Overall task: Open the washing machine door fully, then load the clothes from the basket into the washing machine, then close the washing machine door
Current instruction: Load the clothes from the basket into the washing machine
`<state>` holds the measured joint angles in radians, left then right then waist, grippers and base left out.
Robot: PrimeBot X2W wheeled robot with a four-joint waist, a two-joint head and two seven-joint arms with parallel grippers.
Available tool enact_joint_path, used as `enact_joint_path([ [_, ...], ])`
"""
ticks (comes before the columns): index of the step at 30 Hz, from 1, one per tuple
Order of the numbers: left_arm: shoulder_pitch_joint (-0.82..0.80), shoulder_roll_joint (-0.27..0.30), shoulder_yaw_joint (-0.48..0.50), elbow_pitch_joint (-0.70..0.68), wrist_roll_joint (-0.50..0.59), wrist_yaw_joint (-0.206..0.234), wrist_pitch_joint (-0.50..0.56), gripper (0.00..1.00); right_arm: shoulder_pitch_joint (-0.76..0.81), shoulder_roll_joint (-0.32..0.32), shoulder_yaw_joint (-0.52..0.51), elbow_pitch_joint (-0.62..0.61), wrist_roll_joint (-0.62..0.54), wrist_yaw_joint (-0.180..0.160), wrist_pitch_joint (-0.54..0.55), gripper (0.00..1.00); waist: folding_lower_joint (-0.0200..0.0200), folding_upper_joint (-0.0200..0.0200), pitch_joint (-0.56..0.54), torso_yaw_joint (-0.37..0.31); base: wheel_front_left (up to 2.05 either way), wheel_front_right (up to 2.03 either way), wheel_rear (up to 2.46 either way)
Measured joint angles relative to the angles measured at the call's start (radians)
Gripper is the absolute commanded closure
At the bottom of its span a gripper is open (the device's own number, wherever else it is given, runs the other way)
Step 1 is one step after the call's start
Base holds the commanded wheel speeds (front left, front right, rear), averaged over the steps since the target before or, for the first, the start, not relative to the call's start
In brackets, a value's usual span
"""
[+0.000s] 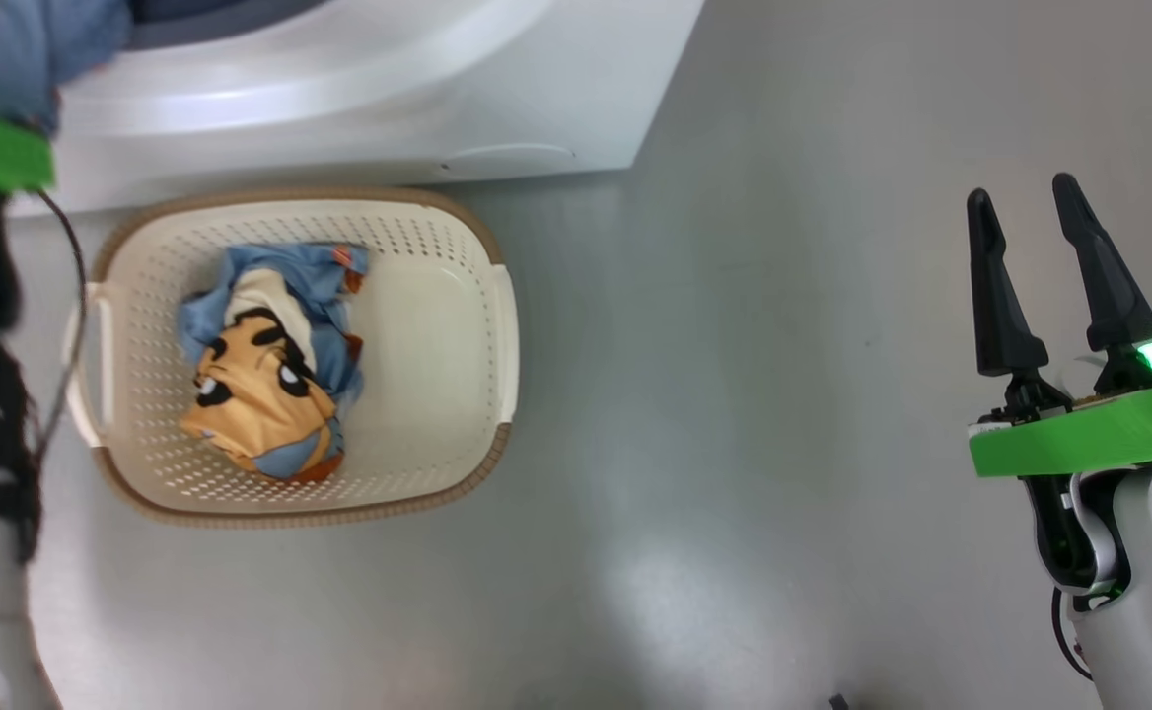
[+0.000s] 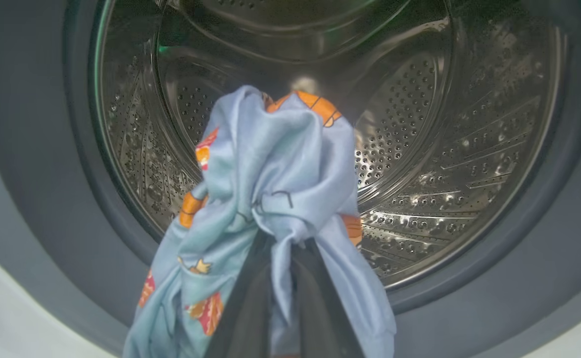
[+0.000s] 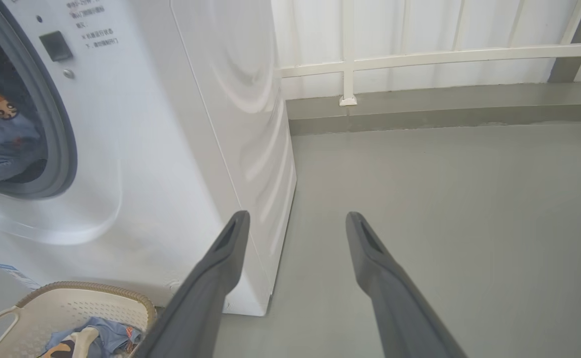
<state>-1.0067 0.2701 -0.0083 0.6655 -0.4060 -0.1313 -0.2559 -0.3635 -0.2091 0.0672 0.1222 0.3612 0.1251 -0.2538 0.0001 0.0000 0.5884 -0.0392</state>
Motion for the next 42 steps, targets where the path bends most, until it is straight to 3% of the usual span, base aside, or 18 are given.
enact_joint_path([
  [12,-0.258,0.069,-0.051,0.201,0.014,0.000,-0.001,1.00,-0.041,0.019,0.027,-0.014,0.000,0.000,0.000,0.00,-0.0001,0.0000,0.086,-0.062,0.00,0.00,0.00],
  [24,-0.307,0.090,0.030,0.100,0.115,0.000,-0.001,1.00,-0.048,0.033,0.040,-0.016,0.007,0.000,0.000,0.00,-0.0001,0.0000,0.123,-0.130,0.00,0.00,0.00],
  [25,-0.307,0.089,0.035,0.098,0.124,0.000,-0.001,0.91,-0.048,0.035,0.041,-0.016,0.007,0.000,0.000,0.00,-0.0001,0.0000,0.125,-0.133,0.00,0.00,0.00],
  [26,-0.307,0.089,0.040,0.097,0.132,0.000,-0.001,0.64,-0.048,0.037,0.042,-0.016,0.007,0.000,0.000,0.00,-0.0001,0.0000,0.127,-0.136,0.00,0.00,0.00],
  [27,-0.307,0.088,0.049,0.097,0.144,0.000,-0.001,0.00,-0.048,0.042,0.043,-0.016,0.007,0.000,0.000,0.00,-0.0001,0.0000,0.130,-0.139,0.00,0.00,0.00],
  [42,-0.294,0.049,0.064,0.097,0.145,0.000,-0.001,0.00,-0.062,0.044,0.052,-0.015,0.007,0.000,0.000,0.00,-0.0002,0.0000,0.119,-0.122,0.00,0.00,0.00],
])
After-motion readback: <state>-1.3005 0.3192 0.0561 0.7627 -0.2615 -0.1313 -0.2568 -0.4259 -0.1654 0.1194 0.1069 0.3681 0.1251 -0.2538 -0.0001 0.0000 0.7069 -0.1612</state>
